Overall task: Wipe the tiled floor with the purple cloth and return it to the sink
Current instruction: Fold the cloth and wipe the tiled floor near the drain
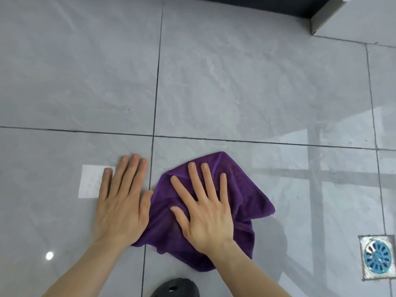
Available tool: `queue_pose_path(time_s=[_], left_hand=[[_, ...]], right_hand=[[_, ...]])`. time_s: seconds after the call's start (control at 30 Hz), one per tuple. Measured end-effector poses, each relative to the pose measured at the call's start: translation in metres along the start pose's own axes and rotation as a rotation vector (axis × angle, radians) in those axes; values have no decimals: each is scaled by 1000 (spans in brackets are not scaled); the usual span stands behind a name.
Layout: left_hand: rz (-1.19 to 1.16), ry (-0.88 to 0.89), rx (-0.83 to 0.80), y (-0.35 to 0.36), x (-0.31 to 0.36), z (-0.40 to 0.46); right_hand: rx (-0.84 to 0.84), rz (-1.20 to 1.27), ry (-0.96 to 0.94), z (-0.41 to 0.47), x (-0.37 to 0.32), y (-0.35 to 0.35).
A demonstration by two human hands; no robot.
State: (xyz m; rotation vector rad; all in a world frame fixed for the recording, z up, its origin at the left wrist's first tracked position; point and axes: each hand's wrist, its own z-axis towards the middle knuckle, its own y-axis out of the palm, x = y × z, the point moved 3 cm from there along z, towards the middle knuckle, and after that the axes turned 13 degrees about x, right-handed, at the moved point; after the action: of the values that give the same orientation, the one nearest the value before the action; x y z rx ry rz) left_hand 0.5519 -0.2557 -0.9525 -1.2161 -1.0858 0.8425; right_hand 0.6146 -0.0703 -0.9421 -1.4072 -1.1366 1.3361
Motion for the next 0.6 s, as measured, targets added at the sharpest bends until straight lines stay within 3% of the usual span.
queue_pose_path(time_s=[0.27,0.47,0.6], left_hand=[[9,4,-9,-1,-2,1],[1,4,-42,-1,-3,1],[-9,-8,-49,0,-3,1]], right_hand=[[119,48,-31,136,0,1],[184,53,-15,150,8,1],[252,18,140,146,36,-4]])
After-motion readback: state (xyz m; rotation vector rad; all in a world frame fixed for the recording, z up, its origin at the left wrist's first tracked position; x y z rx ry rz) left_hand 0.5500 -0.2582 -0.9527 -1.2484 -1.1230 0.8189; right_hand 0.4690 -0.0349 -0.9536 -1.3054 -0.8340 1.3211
